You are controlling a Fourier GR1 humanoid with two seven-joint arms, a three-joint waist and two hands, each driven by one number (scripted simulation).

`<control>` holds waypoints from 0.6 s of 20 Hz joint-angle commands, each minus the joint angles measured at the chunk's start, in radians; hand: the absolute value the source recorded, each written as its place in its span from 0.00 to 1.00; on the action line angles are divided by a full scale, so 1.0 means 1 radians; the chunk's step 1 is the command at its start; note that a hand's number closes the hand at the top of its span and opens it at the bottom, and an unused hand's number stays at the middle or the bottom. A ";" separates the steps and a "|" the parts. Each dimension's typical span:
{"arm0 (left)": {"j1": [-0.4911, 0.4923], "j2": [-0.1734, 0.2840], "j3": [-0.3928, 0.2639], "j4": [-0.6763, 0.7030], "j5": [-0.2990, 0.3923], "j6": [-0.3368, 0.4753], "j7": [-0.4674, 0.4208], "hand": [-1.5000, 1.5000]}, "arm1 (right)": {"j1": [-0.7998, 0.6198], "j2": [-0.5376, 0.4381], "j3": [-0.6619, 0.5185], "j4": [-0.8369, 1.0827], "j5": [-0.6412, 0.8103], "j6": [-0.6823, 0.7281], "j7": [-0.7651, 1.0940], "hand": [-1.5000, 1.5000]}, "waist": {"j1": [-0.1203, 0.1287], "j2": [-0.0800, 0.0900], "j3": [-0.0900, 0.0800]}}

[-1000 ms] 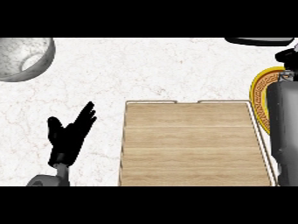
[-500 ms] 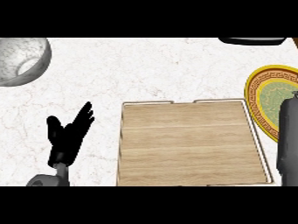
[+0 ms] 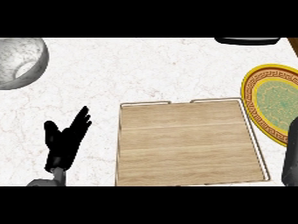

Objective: Pick the can from the tray and place it in the plate

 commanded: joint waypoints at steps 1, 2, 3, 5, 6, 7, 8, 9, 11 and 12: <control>0.009 0.000 0.008 -0.012 0.020 -0.012 0.007 0.50 | -0.004 0.012 -0.136 0.079 -0.145 -0.079 0.159 1.00 | -0.007 -0.002 0.002; 0.006 -0.017 -0.002 0.024 -0.003 0.001 -0.032 0.50 | -0.008 0.030 -0.141 0.112 -0.174 -0.022 0.120 0.00 | -0.018 -0.005 0.000; 0.008 -0.008 0.003 -0.014 0.008 0.003 0.009 0.50 | 0.008 0.010 -0.164 0.179 -0.256 -0.025 0.070 0.00 | -0.014 -0.007 0.002; -0.001 -0.017 -0.018 -0.065 -0.003 0.023 0.065 0.50 | -0.035 -0.071 -0.171 0.273 -0.361 -0.068 -0.001 0.00 | -0.008 -0.009 0.002; 0.013 0.006 -0.003 -0.041 0.003 -0.003 0.034 0.50 | -0.036 -0.046 -0.168 0.307 -0.386 -0.096 -0.009 0.00 | -0.008 -0.008 0.001; 0.039 -0.002 0.002 -0.030 0.016 -0.014 0.001 0.50 | -0.012 -0.110 -0.162 0.371 -0.476 -0.162 -0.100 0.00 | -0.010 -0.008 0.001; -0.012 -0.004 0.004 -0.024 0.005 0.005 0.043 0.50 | -0.022 -0.118 -0.159 0.415 -0.513 -0.218 -0.124 0.00 | -0.011 -0.005 0.001; -0.014 -0.016 0.004 -0.021 0.001 0.015 0.030 0.50 | -0.057 -0.154 -0.138 0.438 -0.558 -0.225 -0.171 0.00 | -0.011 -0.007 0.001; 0.005 -0.012 0.007 -0.003 0.002 0.002 0.004 0.50 | -0.023 -0.143 -0.123 0.468 -0.634 -0.354 -0.248 0.00 | -0.009 -0.004 0.001; 0.018 -0.021 -0.005 -0.014 -0.002 0.002 -0.008 0.50 | -0.029 -0.184 -0.110 0.478 -0.678 -0.355 -0.305 0.00 | -0.007 -0.004 0.002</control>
